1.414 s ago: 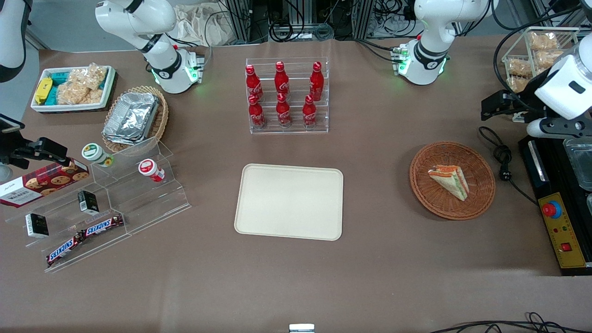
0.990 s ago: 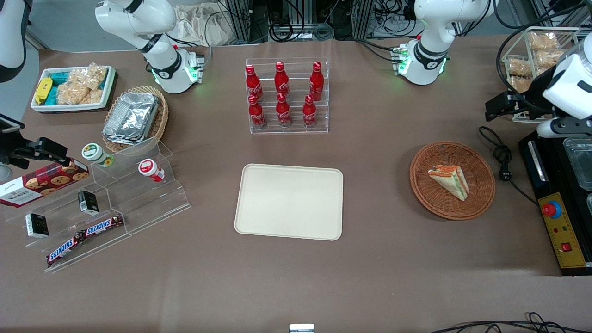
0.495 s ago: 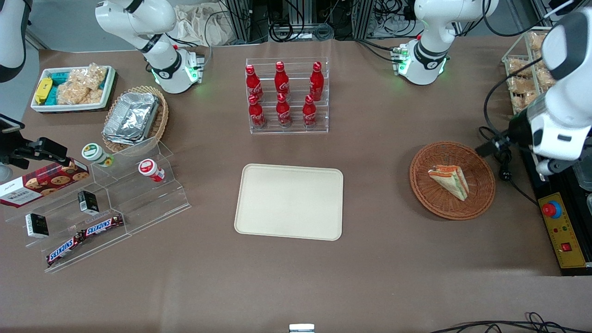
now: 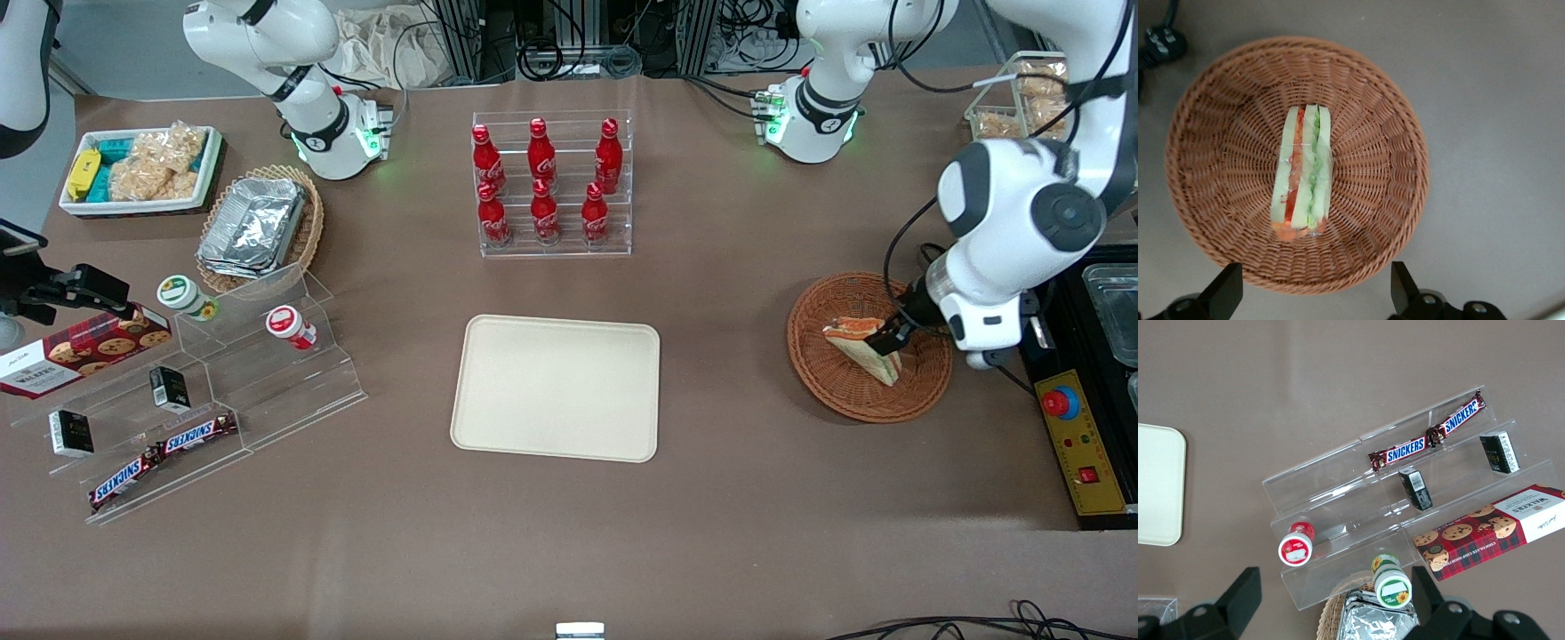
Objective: Place sandwich from basket to tray
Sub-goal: 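Close the left gripper on the wrapped sandwich and lift it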
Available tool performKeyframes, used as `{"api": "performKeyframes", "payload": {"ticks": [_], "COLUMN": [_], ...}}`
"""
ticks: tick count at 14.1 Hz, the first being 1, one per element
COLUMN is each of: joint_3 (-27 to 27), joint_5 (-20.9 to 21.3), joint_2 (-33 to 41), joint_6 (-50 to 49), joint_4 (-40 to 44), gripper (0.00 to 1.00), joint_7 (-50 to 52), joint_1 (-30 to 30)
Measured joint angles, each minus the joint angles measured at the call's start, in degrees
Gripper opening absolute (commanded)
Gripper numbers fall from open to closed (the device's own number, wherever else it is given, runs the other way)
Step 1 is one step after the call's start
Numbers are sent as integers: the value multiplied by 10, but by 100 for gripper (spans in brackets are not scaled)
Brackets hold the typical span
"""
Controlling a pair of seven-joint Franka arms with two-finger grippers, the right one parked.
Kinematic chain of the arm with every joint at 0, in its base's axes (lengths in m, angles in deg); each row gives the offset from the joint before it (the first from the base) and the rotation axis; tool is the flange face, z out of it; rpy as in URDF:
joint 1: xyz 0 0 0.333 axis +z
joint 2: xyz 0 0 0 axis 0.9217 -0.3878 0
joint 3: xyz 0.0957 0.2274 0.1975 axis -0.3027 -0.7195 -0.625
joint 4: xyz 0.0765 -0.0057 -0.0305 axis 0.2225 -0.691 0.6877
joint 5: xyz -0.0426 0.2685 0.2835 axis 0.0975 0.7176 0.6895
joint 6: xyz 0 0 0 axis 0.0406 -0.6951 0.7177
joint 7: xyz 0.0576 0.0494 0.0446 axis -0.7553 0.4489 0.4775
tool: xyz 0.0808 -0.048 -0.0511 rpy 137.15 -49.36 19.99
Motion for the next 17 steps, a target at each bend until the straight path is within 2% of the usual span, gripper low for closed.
{"api": "performKeyframes", "payload": {"ticks": [5,12,14,17], "joint_3": [-2,-3,-2,-1], "joint_5": [0,0,0,0], "joint_2": [-74,-110,-90,-27], "joint_6": [56,100,70,-46], "joint_4": [-2,0,10,35], "gripper": [100,100,100,100], "joint_7": [21,35,40,40], "joint_1": [8,10,10,10]}}
